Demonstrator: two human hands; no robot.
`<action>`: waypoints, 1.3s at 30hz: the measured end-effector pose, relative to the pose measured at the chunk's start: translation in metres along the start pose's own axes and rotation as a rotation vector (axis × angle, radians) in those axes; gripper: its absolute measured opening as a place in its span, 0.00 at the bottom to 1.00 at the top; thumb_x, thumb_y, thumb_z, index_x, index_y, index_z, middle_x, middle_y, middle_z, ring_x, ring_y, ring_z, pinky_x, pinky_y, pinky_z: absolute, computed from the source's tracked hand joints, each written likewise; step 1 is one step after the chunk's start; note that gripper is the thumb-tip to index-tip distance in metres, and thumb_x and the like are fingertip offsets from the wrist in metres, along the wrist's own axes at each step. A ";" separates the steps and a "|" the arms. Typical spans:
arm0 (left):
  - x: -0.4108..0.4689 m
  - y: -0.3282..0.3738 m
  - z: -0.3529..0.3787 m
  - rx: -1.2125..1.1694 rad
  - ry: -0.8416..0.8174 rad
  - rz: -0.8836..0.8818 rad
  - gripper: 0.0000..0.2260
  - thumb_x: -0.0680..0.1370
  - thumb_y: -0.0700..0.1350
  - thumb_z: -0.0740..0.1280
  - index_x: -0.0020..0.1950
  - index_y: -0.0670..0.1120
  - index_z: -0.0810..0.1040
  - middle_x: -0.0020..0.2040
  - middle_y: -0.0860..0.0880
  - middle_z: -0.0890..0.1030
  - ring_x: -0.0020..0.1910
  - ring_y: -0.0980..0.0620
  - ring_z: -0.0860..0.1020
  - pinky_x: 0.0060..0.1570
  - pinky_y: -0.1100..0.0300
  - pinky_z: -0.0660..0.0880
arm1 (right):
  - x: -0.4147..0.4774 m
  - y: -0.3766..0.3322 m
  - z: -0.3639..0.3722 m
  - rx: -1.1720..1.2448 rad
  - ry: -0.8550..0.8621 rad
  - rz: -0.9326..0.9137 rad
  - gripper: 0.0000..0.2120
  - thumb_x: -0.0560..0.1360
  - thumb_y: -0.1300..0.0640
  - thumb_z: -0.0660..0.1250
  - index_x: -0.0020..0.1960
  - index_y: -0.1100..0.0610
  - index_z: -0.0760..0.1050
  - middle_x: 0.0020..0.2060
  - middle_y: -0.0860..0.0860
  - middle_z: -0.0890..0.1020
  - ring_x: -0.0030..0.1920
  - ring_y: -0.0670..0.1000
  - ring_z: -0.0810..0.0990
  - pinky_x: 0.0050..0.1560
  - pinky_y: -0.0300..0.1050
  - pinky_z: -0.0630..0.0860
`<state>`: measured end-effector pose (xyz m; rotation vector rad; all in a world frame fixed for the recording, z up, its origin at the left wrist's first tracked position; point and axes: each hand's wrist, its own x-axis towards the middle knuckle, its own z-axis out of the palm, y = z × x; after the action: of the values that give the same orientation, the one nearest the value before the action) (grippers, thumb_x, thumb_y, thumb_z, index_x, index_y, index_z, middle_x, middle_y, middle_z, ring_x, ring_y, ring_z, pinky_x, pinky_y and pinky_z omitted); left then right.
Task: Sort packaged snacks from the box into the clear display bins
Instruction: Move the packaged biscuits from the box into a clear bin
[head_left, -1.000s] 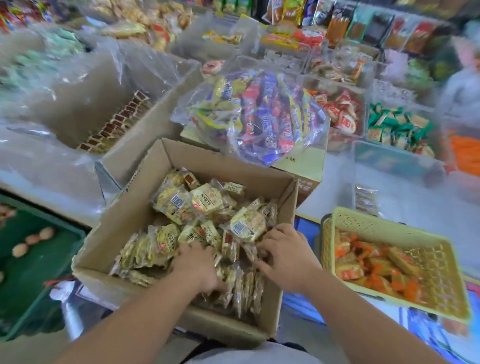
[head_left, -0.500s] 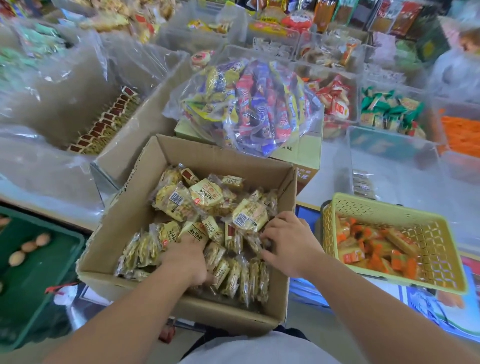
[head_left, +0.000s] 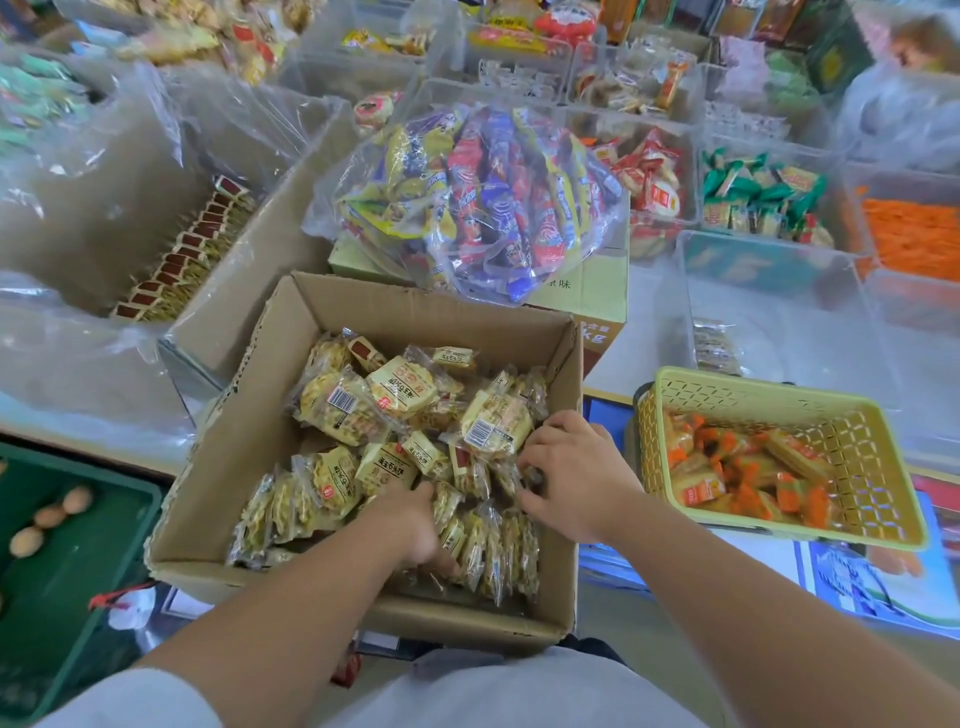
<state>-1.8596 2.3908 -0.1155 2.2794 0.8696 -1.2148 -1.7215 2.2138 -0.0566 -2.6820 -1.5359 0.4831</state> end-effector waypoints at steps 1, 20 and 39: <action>0.001 0.001 0.002 0.014 0.028 -0.004 0.59 0.64 0.65 0.80 0.84 0.54 0.46 0.84 0.44 0.46 0.82 0.37 0.52 0.75 0.38 0.63 | 0.000 0.000 0.000 0.003 0.001 0.001 0.24 0.74 0.35 0.56 0.62 0.43 0.79 0.57 0.40 0.78 0.65 0.49 0.65 0.64 0.54 0.67; -0.018 -0.021 -0.022 0.157 0.159 0.014 0.40 0.75 0.36 0.68 0.84 0.50 0.54 0.71 0.45 0.75 0.55 0.46 0.81 0.52 0.52 0.83 | 0.001 0.000 0.001 0.021 0.019 0.002 0.24 0.73 0.34 0.54 0.60 0.42 0.80 0.55 0.38 0.78 0.64 0.48 0.65 0.63 0.53 0.66; 0.000 -0.009 0.008 0.109 0.108 -0.039 0.50 0.69 0.66 0.74 0.83 0.56 0.52 0.81 0.42 0.57 0.76 0.33 0.64 0.65 0.40 0.75 | 0.000 0.001 0.004 0.030 0.041 0.013 0.23 0.73 0.35 0.56 0.60 0.42 0.80 0.55 0.38 0.78 0.63 0.48 0.66 0.63 0.53 0.67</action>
<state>-1.8701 2.3926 -0.1206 2.4451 0.9106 -1.1911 -1.7221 2.2124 -0.0605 -2.6641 -1.4901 0.4450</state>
